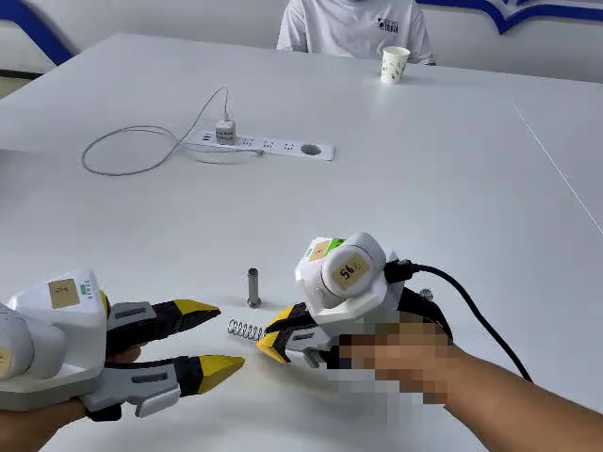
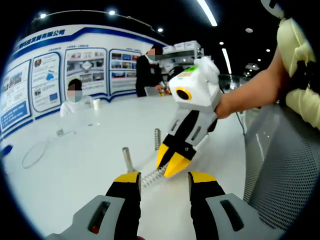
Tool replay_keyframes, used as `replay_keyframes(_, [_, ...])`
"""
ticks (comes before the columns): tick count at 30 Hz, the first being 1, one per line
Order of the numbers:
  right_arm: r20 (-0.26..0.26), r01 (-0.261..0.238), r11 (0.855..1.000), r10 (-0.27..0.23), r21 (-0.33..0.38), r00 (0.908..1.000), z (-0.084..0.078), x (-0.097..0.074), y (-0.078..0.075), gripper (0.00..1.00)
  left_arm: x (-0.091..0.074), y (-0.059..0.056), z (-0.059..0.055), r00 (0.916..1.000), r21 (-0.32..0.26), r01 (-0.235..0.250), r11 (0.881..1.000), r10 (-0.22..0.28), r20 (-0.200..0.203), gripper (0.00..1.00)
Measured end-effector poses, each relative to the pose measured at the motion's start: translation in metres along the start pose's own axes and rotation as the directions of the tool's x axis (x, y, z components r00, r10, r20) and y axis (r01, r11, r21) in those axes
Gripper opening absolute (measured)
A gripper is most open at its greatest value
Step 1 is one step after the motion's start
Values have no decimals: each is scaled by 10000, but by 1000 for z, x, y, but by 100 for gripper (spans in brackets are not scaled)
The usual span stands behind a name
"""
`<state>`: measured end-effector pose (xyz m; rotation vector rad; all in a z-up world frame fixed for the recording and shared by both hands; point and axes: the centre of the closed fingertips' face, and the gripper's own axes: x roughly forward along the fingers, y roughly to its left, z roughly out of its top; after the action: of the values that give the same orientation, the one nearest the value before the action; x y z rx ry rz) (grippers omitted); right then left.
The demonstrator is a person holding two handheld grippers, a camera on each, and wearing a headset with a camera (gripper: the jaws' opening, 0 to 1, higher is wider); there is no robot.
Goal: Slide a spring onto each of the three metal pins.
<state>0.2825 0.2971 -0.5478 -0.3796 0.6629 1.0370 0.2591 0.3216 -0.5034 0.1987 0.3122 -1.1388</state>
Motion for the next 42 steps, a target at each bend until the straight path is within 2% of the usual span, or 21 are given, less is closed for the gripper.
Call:
replay_keyframes(8, [-187,-380,9964,367,-755,9992,8,-30,10,11,4,-5,0,9997,241,210,9995,-207,-132,38])
replay_keyframes(16, [-361,-888,9859,845,-1418,9958,15,-49,23,11,7,-12,2,9988,481,465,9978,-456,-192,38])
replay_keyframes(20, [-609,-1301,9784,1217,-1609,9907,12,-52,30,11,8,-15,4,9982,625,577,9964,-564,-219,37])
replay_keyframes(26, [-793,-1649,9698,1528,-1800,9851,11,-54,37,11,11,-20,7,9967,841,810,9932,-798,-171,33])
replay_keyframes(34, [-924,-1838,9639,1686,-1927,9813,11,-57,41,11,13,-28,7,9936,1113,1129,9874,-1117,-171,22])
replay_keyframes(42, [-1011,-1910,9625,1741,-1927,9795,11,-59,43,11,15,-28,6,9925,1318,1222,9837,-1212,-158,15])
